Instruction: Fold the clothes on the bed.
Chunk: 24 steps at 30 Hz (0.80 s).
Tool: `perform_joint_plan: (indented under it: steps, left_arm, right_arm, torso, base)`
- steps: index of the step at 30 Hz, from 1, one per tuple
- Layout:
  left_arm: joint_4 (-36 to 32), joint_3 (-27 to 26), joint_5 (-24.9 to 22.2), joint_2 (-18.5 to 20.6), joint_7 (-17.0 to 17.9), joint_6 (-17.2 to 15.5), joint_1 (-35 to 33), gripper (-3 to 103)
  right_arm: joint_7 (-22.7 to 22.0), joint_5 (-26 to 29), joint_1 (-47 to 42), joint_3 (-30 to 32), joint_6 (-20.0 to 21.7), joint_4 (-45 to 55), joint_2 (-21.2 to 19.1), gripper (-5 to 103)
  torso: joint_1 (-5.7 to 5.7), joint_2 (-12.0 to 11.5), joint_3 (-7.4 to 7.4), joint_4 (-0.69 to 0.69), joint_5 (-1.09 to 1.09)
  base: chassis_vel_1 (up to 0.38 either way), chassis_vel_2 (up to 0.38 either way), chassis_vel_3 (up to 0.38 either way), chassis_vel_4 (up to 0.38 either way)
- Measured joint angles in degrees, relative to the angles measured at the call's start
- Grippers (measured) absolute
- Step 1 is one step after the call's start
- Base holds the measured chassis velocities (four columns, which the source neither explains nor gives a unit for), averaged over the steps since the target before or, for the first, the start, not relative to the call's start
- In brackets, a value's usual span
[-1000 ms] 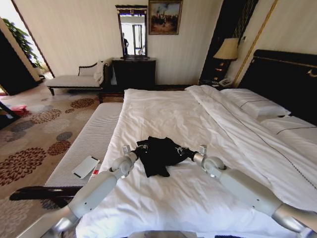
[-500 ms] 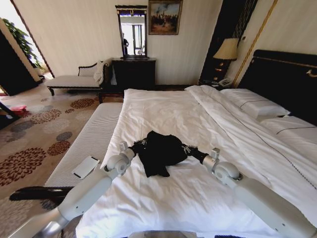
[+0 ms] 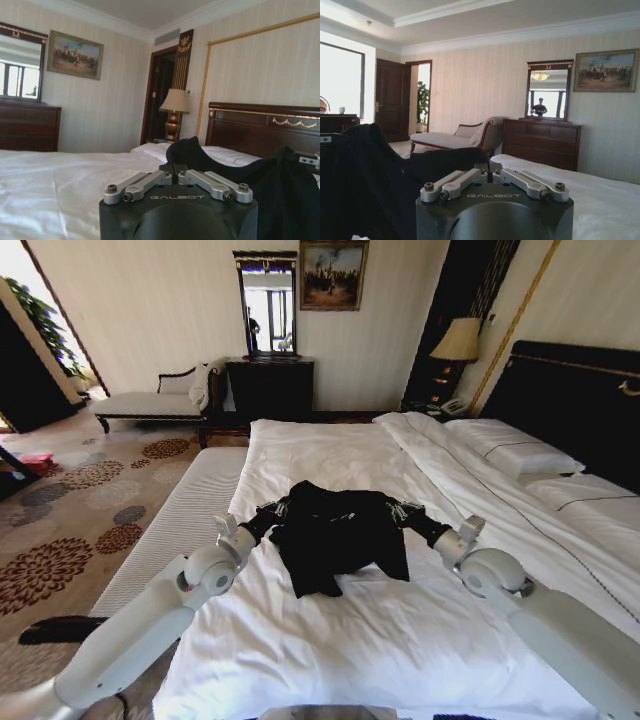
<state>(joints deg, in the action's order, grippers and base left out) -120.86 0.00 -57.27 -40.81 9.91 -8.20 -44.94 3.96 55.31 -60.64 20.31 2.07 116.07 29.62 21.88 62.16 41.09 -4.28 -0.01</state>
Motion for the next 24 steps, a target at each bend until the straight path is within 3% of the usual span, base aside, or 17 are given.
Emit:
perform_joint_plan:
  steps: [7, 14, 24]
  left_arm:
    - [-9.4, -4.5, -4.7, 6.2, 0.3, -0.5, 2.0, 0]
    - [-13.3, -6.5, -8.5, 9.8, 1.0, -0.4, 5.3, 0]
    - [-16.5, -13.1, -15.6, 13.5, 6.4, 0.9, 8.2, 0]
  right_arm:
    - [-3.0, 2.7, 1.4, 6.3, 1.4, 4.7, -3.2, 0]
    - [-4.6, 4.7, 0.4, 12.5, 2.4, 8.0, -5.3, 0]
    - [-9.1, 12.3, -7.5, 32.0, 4.3, 13.3, -6.2, 0]
  torso:
    - [0.0, 0.0, 0.0, -0.03, 0.0]
    - [0.0, 0.0, 0.0, -0.03, 0.01]
    - [0.0, 0.0, 0.0, -0.02, 0.01]
  base:
    - [0.0, 0.0, 0.0, 0.0]
    - [0.0, 0.0, 0.0, 0.0]
    - [0.0, 0.0, 0.0, 0.0]
